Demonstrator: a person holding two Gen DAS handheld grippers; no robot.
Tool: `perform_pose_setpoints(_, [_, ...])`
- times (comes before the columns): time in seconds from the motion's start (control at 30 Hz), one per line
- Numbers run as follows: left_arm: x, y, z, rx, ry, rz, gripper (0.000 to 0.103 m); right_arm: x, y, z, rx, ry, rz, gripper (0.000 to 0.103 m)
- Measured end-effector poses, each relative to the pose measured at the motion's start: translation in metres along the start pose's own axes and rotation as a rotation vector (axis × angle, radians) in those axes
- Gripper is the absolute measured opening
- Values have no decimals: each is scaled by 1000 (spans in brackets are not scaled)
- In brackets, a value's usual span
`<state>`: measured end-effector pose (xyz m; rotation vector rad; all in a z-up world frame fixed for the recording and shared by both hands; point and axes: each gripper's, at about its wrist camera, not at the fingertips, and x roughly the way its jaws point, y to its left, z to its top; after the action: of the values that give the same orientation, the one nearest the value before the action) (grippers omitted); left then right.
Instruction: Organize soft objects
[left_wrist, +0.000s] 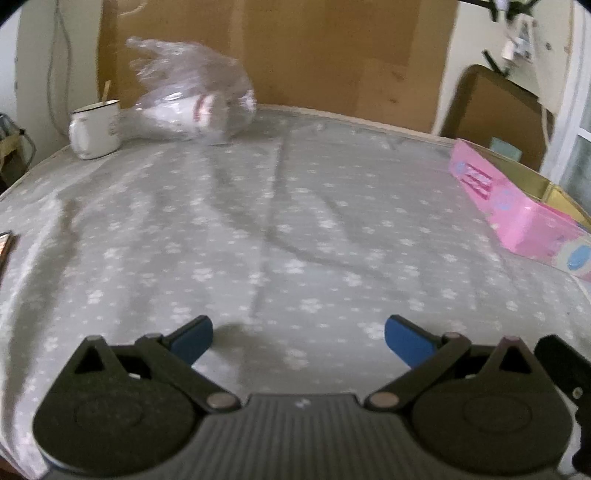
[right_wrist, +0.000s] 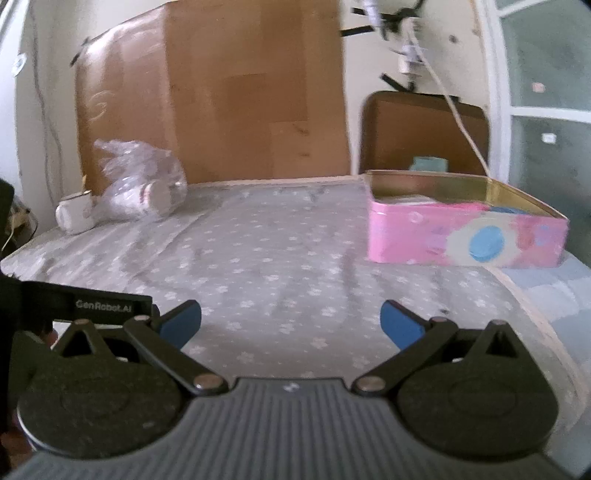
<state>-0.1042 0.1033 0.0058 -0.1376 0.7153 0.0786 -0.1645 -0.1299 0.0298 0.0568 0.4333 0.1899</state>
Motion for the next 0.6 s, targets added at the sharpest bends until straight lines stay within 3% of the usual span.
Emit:
perform_pose_setpoints(0.33, [-6,42,2,-48,-12,65,103,24,37,15,-38,35,119,103])
perform_pose_setpoints(0.6, [-9,57,5,-64,-19,73,103,26,42,20,-16,7,91,103])
